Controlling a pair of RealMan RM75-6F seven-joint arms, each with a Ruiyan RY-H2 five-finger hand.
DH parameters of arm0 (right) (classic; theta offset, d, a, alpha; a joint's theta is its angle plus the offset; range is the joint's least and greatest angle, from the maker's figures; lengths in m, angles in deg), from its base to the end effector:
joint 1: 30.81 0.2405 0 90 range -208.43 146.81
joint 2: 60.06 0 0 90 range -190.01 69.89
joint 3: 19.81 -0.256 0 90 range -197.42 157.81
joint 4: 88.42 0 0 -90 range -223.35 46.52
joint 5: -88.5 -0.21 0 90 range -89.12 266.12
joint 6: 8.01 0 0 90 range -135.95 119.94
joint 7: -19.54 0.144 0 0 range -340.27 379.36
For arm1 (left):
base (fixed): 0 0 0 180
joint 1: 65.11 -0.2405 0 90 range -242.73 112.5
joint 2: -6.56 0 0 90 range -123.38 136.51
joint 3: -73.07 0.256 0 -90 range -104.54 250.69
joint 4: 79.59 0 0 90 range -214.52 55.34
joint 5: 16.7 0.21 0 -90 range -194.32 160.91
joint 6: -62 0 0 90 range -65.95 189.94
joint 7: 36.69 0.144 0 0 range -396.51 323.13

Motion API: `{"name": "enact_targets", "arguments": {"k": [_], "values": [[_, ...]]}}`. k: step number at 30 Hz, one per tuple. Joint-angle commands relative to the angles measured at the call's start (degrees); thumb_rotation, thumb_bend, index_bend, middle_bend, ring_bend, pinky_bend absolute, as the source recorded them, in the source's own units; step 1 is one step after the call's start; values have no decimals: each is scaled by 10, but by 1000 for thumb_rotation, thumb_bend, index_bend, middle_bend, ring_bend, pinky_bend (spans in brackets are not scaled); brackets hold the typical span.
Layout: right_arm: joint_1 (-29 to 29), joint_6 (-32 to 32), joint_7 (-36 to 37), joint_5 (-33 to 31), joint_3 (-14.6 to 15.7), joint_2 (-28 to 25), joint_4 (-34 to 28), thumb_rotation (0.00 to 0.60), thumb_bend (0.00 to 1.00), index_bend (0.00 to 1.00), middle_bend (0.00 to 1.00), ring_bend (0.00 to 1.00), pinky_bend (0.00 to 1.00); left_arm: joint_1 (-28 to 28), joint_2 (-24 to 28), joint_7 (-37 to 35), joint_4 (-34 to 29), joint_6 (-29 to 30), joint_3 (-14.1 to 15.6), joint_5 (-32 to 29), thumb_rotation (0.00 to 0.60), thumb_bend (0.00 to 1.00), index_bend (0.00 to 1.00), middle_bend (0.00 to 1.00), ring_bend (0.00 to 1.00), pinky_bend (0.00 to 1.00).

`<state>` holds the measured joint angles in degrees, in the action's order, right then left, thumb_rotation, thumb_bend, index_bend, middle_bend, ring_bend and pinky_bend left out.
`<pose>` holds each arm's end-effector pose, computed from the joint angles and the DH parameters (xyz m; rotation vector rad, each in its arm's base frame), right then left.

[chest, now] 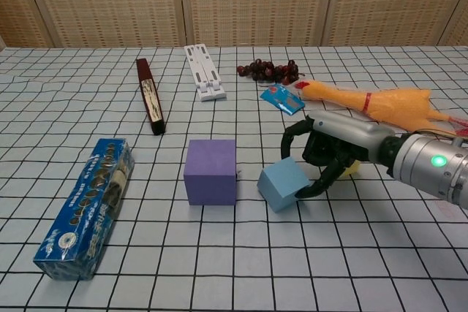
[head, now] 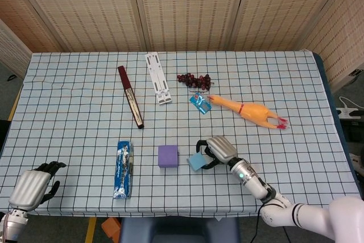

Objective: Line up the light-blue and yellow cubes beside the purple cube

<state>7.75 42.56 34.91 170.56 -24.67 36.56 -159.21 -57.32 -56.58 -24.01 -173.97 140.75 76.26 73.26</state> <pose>-0.1797 -0.3139 -0.0696 1.9316 -1.3556 1.0897 -0.3026 0.1704 0.1295 -1.6667 -0.8179 -0.6918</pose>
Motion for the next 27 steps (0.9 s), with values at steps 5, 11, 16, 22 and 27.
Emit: {"name": "enact_targets", "arguments": {"k": [5, 11, 16, 22, 27], "values": [[6, 3, -2, -12, -13, 24, 20, 600, 0, 614, 944, 861, 1000, 0, 0, -2, 1, 0, 1, 2, 600, 468, 303, 313, 359, 652], [9, 1, 1, -21, -21, 31, 27, 600, 0, 615, 944, 863, 1000, 1, -1, 0, 1, -2, 0, 0, 600, 468, 303, 313, 359, 651], [11, -3, 7, -27, -26, 38, 34, 600, 0, 614, 945, 864, 1000, 1, -1, 1, 1, -1, 0, 0, 600, 468, 303, 313, 358, 652], [14, -4, 16, -28, -27, 48, 43, 600, 0, 615, 945, 864, 1000, 1, -1, 0, 2, -2, 1, 2, 600, 468, 303, 313, 359, 652], [16, -8, 25, -30, -29, 57, 50, 600, 0, 614, 945, 864, 1000, 1, -1, 0, 3, -3, 2, 4, 600, 468, 303, 314, 358, 652]]}}
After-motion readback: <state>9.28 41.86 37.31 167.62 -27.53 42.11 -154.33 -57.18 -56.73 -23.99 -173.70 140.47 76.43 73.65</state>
